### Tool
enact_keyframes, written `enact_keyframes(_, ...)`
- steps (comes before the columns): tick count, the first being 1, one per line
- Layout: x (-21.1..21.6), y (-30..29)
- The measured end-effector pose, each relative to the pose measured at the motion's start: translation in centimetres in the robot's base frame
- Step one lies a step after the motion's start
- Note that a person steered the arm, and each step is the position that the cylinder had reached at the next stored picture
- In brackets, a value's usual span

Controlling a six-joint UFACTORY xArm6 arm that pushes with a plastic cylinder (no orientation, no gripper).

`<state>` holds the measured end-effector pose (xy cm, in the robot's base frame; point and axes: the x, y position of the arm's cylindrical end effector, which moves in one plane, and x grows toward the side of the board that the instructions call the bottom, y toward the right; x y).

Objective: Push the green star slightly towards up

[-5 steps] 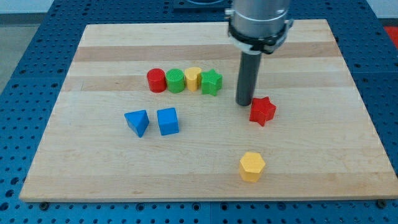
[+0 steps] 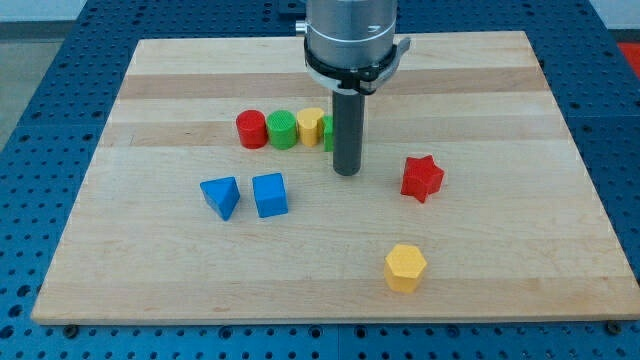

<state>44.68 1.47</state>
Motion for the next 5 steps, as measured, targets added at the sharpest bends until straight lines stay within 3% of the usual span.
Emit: enact_keyframes(5,-1.1,0.0)
